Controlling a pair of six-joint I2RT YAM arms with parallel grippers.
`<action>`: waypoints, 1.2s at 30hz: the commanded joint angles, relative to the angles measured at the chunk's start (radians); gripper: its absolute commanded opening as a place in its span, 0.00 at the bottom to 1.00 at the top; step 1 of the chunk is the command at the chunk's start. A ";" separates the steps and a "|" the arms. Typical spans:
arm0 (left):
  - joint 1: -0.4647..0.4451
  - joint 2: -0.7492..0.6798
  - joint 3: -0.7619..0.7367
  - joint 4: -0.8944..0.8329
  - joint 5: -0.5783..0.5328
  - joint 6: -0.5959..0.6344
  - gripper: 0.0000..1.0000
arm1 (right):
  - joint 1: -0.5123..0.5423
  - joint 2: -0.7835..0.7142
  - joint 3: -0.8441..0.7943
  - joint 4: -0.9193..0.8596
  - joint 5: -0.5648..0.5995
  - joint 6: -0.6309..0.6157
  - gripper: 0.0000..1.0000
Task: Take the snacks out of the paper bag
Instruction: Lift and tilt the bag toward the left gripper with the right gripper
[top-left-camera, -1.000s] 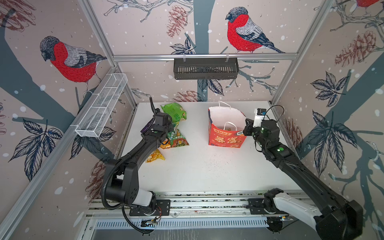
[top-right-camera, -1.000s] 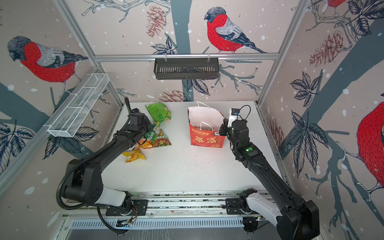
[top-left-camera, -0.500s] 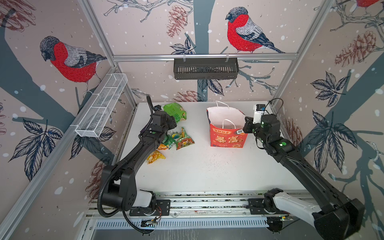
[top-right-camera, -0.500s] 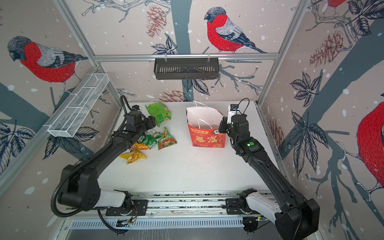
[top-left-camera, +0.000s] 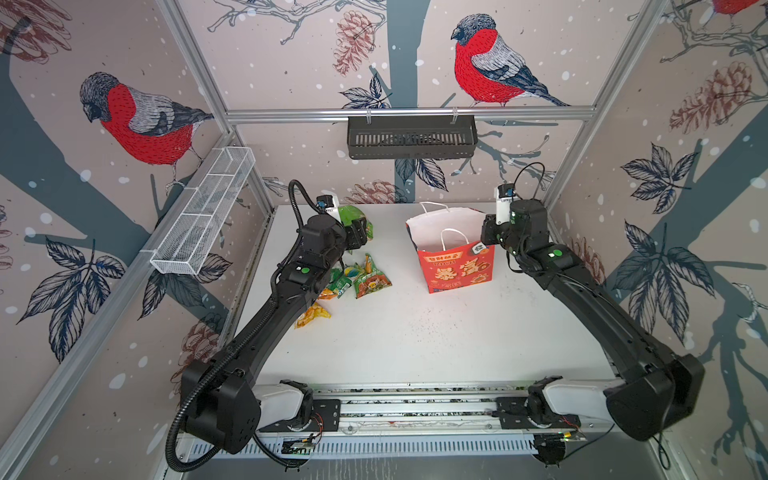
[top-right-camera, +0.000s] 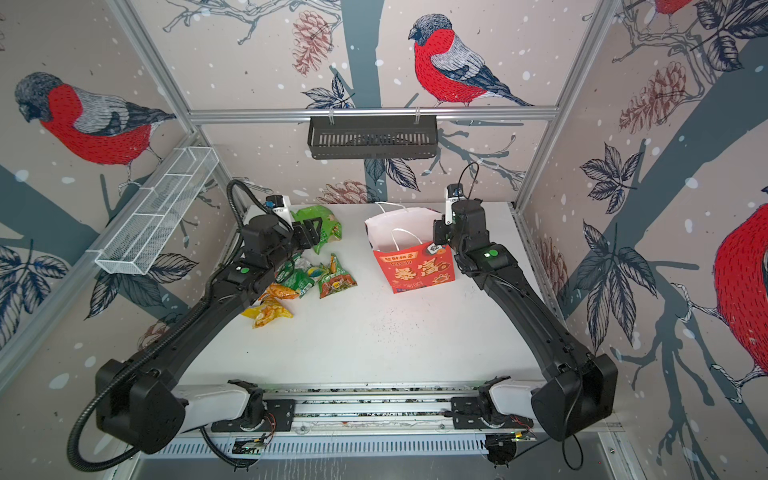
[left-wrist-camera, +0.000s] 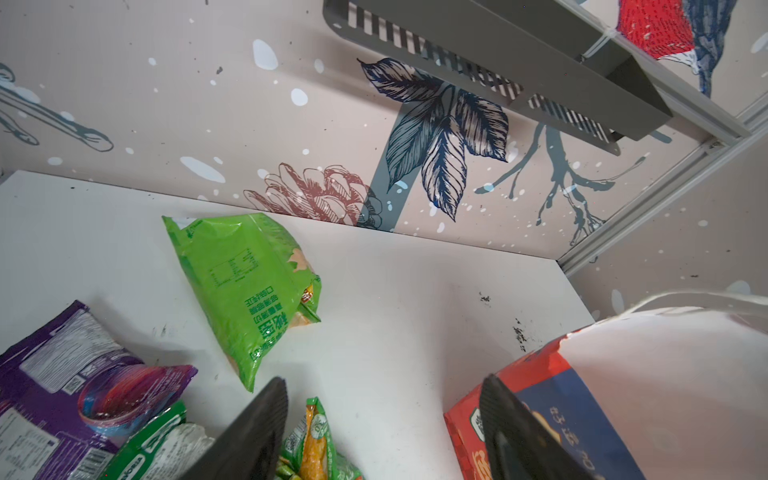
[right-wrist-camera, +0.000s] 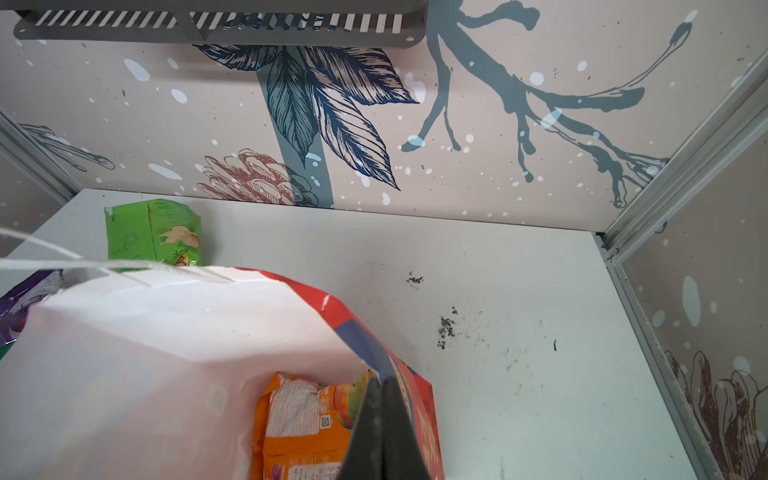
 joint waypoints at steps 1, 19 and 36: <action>-0.016 -0.001 0.014 0.050 0.039 0.001 0.74 | -0.010 0.024 0.041 0.068 0.014 -0.092 0.00; -0.215 -0.080 -0.029 0.017 -0.008 0.002 0.73 | 0.090 0.022 0.019 0.245 -0.044 -0.337 0.00; -0.417 -0.110 -0.172 0.091 0.107 0.029 0.68 | 0.227 -0.173 -0.266 0.367 0.026 -0.299 0.00</action>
